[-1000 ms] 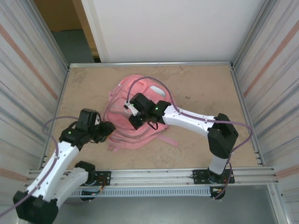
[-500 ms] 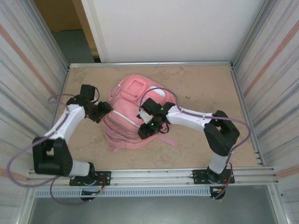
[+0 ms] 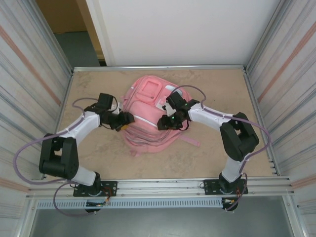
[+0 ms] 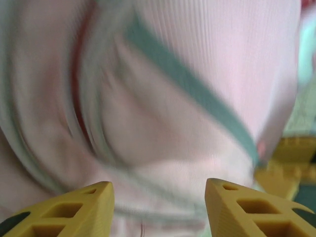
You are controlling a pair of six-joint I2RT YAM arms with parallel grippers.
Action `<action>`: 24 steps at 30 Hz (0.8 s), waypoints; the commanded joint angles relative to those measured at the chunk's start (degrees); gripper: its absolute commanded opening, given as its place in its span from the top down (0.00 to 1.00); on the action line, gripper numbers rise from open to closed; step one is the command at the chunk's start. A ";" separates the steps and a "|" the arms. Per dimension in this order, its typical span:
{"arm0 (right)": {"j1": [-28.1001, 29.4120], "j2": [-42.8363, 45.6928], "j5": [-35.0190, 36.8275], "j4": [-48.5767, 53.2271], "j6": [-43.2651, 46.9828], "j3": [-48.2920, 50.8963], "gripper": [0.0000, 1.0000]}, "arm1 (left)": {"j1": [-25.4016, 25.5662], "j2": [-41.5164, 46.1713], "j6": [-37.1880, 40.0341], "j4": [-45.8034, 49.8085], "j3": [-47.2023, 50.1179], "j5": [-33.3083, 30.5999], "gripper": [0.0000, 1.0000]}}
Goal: Pack books, pencil case, and school supplies into a backpack
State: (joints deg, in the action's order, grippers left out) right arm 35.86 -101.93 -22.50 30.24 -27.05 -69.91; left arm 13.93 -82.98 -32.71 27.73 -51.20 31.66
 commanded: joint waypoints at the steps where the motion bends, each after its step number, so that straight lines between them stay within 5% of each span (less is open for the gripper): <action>1: -2.95 -2.07 3.29 0.24 5.20 -4.27 0.55 | 5.26 5.44 -3.96 -2.91 6.21 3.37 0.49; 8: -7.38 -4.48 9.59 5.40 10.16 -9.24 0.53 | 26.16 9.58 -19.93 -15.09 15.17 -6.69 0.51; 12: -9.05 -2.65 12.88 7.97 7.58 -10.57 0.49 | 31.12 9.11 -21.50 -13.00 12.25 -10.38 0.50; 17: -5.02 1.33 16.83 9.39 1.48 -12.79 0.46 | 28.62 12.43 -17.30 0.56 4.92 -16.21 0.48; 19: -1.46 2.83 21.57 9.83 -4.99 -12.70 0.44 | 24.39 14.93 -15.30 4.29 3.21 -15.71 0.47; 24: 9.33 4.55 20.47 5.53 -8.82 -10.05 0.42 | 10.23 20.39 -13.12 10.64 3.12 -11.37 0.45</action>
State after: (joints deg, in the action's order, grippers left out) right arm 40.62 -99.09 -3.14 36.88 -31.66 -80.49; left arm 29.23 -64.99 -48.38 30.04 -47.64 19.49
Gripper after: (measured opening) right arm 0.576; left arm 0.552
